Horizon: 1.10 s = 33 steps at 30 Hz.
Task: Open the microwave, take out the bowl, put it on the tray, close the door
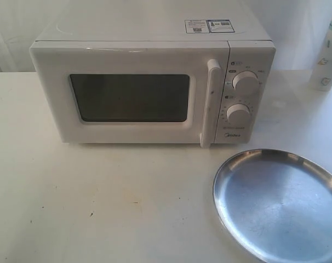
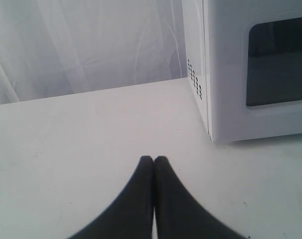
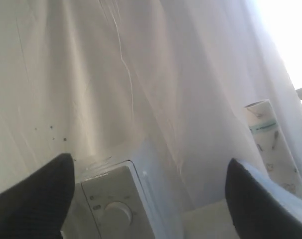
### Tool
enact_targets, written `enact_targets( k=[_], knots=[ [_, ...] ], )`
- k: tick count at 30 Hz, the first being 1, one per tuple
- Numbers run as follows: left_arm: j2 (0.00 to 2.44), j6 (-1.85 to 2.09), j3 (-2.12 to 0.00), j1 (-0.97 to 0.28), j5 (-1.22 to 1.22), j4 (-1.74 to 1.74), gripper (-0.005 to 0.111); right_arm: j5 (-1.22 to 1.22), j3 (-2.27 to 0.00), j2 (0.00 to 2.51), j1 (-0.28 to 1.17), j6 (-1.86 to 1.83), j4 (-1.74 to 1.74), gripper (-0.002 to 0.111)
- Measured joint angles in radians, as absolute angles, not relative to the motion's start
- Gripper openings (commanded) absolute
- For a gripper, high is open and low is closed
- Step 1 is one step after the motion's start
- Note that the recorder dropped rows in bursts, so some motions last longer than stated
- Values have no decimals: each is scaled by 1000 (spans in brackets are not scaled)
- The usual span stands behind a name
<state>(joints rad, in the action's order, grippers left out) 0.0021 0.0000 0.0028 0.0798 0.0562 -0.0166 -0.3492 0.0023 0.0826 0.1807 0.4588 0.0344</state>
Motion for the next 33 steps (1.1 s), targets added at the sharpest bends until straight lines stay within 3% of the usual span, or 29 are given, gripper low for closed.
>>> enact_targets(
  k=[5,7,10,13,23,33],
  knots=[
    [2,0,3,80,56,-17,0,-396,2,83,181,593,38,76],
    [2,0,3,80,56,-17,0,-398,2,83,181,612,42,70],
    [2,0,3,80,56,-17,0,-396,2,83,181,607,53,43],
    [2,0,3,80,56,-17,0,-379,2,83,181,575,57,-1],
    [2,0,3,80,56,-17,0,-320,2,102,181,370,42,0],
    [2,0,3,80,56,-17,0,-335,2,372,181,201,47,0]
  ],
)
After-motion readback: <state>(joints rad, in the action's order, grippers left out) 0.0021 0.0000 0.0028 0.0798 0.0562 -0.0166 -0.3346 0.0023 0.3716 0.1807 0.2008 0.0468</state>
